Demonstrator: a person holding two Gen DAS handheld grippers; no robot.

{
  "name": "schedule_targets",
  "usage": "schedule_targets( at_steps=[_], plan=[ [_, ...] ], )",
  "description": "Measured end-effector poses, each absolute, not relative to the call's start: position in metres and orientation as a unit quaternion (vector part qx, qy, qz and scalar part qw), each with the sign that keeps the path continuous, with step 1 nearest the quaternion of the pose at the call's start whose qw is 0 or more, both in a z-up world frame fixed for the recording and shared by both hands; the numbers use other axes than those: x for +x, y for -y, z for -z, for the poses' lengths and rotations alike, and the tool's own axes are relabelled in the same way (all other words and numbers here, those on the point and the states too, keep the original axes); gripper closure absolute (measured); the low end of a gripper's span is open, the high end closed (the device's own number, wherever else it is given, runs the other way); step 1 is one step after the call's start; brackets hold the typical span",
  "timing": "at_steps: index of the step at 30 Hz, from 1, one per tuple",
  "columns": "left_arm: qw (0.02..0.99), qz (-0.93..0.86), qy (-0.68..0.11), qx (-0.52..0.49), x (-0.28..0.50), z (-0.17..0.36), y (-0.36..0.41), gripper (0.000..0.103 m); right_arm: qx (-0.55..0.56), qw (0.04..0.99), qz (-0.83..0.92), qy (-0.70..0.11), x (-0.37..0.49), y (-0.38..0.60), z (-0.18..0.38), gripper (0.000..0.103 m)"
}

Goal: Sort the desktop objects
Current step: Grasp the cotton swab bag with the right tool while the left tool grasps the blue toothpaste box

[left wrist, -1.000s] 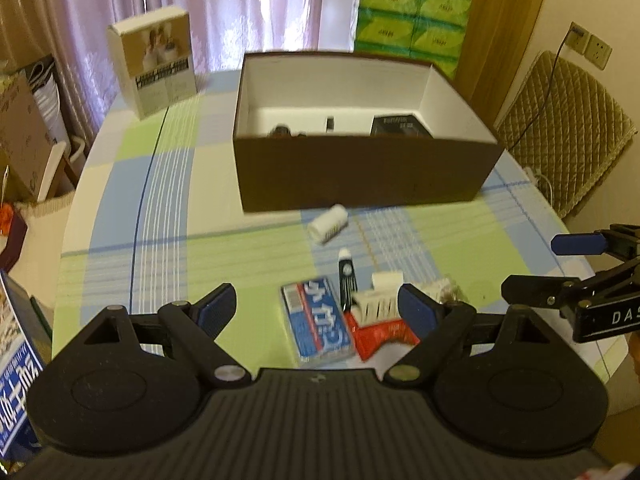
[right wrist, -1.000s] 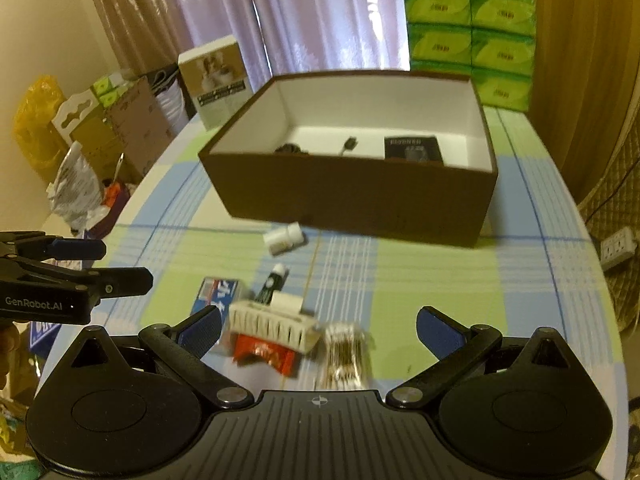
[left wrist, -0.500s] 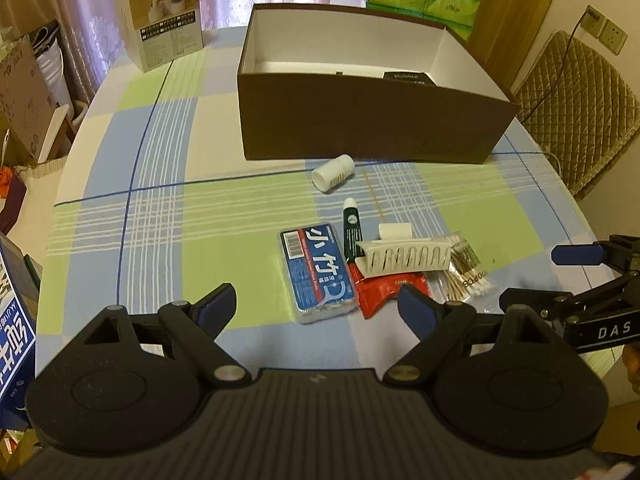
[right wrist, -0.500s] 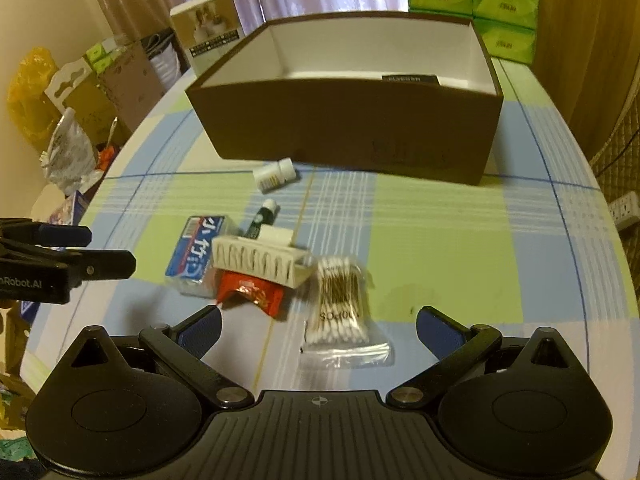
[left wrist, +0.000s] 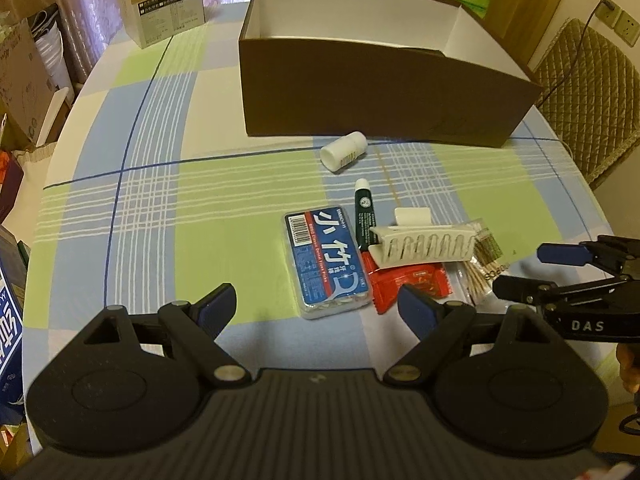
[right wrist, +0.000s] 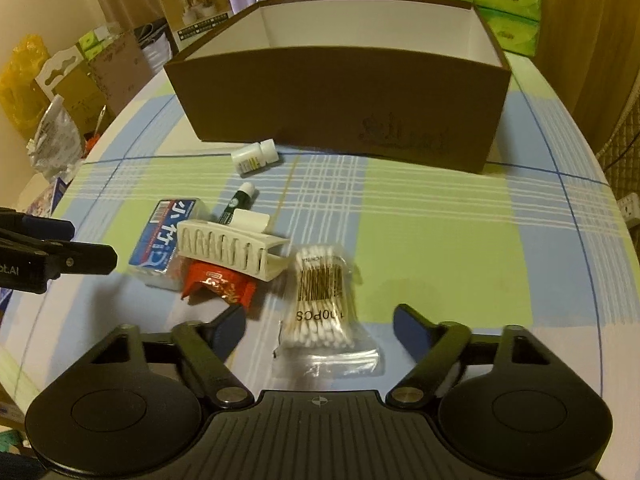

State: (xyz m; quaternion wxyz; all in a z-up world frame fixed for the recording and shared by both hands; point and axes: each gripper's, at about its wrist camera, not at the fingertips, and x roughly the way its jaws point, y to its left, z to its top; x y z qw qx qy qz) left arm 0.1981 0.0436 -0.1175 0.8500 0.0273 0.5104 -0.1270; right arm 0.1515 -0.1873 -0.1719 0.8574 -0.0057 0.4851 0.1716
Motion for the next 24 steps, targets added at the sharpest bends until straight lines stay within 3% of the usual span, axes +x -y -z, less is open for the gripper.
schedule_targets(
  at_steps=[10,15,24],
  plan=[
    [0.841,0.116,-0.528,0.028,0.211,0.135,-0.049,0.018,-0.024,0.850,-0.175,-0.496,0.169,0.181,0.200,0.051],
    [0.837,0.117,-0.533,0.028,0.218,0.141,-0.048,0.018,-0.025,0.851,-0.171,-0.496,0.175,0.185,0.205,0.067],
    [0.832,0.130,-0.539,0.035,0.233,0.149,-0.040,0.018,-0.004,0.858,-0.120,-0.500,0.190,0.217,0.200,0.070]
  ],
)
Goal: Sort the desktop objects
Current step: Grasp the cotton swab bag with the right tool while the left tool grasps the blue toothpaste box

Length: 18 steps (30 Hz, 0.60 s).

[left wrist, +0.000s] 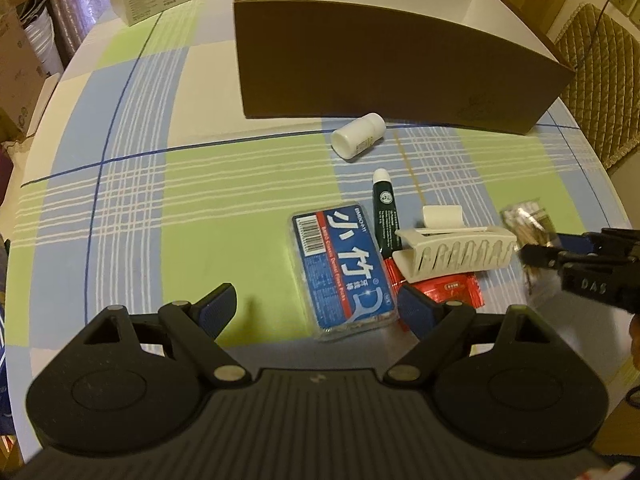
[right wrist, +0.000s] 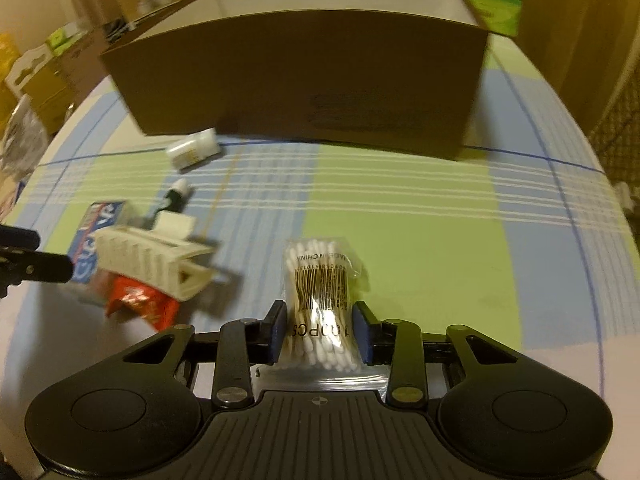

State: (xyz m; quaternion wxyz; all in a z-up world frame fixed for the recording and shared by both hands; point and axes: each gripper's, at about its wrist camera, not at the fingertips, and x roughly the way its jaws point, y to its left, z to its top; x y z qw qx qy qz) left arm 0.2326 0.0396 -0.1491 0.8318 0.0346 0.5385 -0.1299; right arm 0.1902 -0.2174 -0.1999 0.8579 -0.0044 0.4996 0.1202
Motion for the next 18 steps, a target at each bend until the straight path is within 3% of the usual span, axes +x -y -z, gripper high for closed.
schedule_targets(
  at_steps=[10,13,15,18],
  plan=[
    [0.822,0.147,-0.547,0.055,0.249,0.169,-0.025,0.023,0.016,0.861,-0.076,-0.503,0.198,0.249,0.195,0.070],
    [0.822,0.153,-0.547,0.050,0.255,0.174,-0.025,0.028,0.015,0.861,-0.075,-0.503,0.197,0.249,0.195,0.070],
    [0.821,0.162,-0.546,0.040,0.259,0.176,-0.027,0.041,0.013,0.861,-0.074,-0.503,0.197,0.248,0.195,0.070],
    [0.824,0.160,-0.543,0.036,0.264,0.177,-0.032,0.046,0.014,0.861,-0.072,-0.503,0.198,0.248,0.196,0.070]
  ],
)
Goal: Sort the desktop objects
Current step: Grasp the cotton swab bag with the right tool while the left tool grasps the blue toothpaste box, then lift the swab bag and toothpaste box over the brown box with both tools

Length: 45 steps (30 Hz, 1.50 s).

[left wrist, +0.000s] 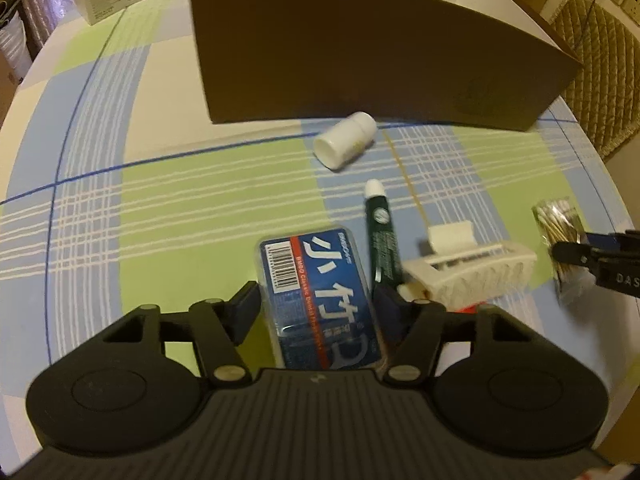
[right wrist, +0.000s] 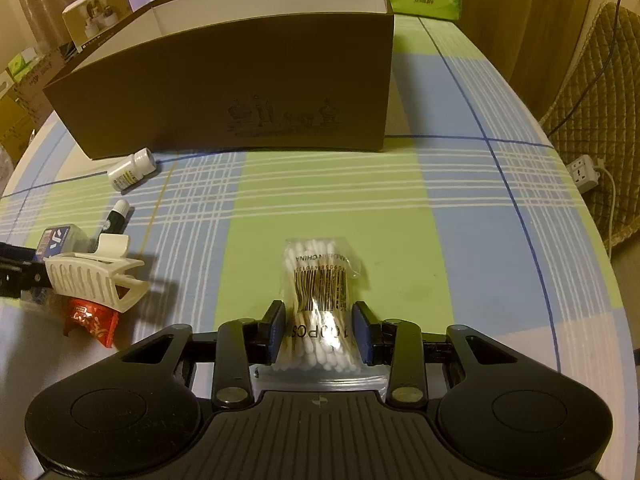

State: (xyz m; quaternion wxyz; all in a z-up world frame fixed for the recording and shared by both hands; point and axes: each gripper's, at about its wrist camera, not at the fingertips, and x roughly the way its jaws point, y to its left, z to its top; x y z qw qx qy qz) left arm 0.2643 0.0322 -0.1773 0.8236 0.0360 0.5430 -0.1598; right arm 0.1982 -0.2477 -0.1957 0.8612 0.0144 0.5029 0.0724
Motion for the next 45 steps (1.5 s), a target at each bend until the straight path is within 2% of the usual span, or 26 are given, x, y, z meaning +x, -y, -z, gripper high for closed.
schedule_targets(
  at_steps=[13,18,21,32,34,36,39,45],
  plan=[
    [0.834,0.115,-0.538,0.033,0.281,0.180,-0.070,0.046,0.009,0.860,-0.068,-0.505,0.204,0.246,0.194,0.068],
    [0.838,0.107,-0.530,0.068,0.284,0.187,-0.059,0.046,0.008,0.860,-0.057,-0.507,0.210,0.245,0.192,0.054],
    [0.842,0.107,-0.523,0.070,0.288,0.187,-0.056,0.050,0.006,0.860,-0.056,-0.507,0.212,0.245,0.191,0.052],
    [0.841,0.114,-0.524,0.070,0.279,0.187,-0.058,0.050,-0.021,0.866,-0.059,-0.496,0.209,0.241,0.198,0.052],
    [0.841,0.113,-0.525,0.067,0.276,0.186,-0.060,0.050,-0.027,0.866,-0.061,-0.496,0.208,0.239,0.198,0.053],
    [0.840,0.114,-0.528,0.061,0.273,0.185,-0.063,0.050,-0.034,0.866,-0.067,-0.494,0.207,0.235,0.197,0.065],
    [0.839,0.114,-0.530,0.052,0.269,0.184,-0.066,0.051,-0.044,0.865,-0.076,-0.495,0.207,0.229,0.196,0.076],
    [0.843,0.114,-0.524,0.045,0.262,0.176,-0.068,0.051,-0.047,0.861,-0.089,-0.498,0.205,0.222,0.193,0.083]
  ],
)
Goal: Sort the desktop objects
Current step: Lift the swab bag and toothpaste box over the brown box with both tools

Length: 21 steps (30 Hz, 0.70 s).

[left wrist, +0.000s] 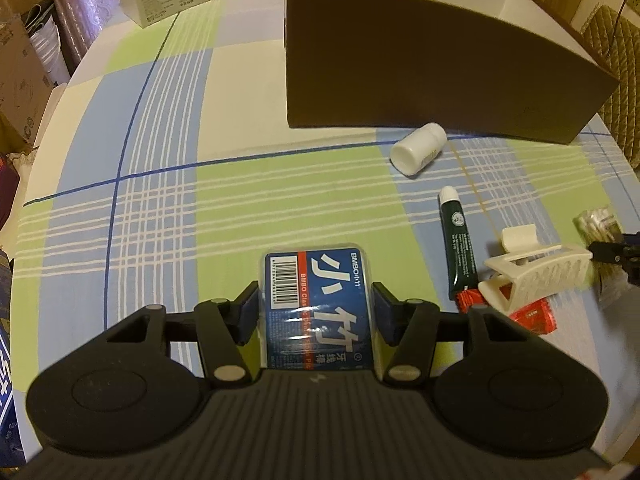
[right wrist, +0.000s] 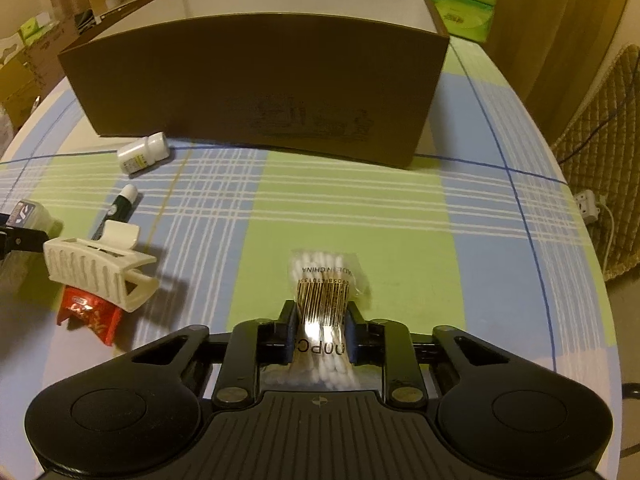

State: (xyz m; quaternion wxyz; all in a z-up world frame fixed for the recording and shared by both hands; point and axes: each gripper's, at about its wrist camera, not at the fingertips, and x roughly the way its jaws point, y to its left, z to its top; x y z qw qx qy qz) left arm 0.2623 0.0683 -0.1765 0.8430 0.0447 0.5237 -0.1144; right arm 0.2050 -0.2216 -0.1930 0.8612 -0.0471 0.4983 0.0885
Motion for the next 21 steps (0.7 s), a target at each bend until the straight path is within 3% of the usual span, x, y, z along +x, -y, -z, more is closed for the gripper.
schedule_targets(
  at_steps=[21],
  plan=[
    [0.891,0.185,-0.414,0.016,0.276,0.071,-0.057,0.050,0.011,0.882,-0.167,-0.440,0.227,0.206,0.113,0.084]
  ],
)
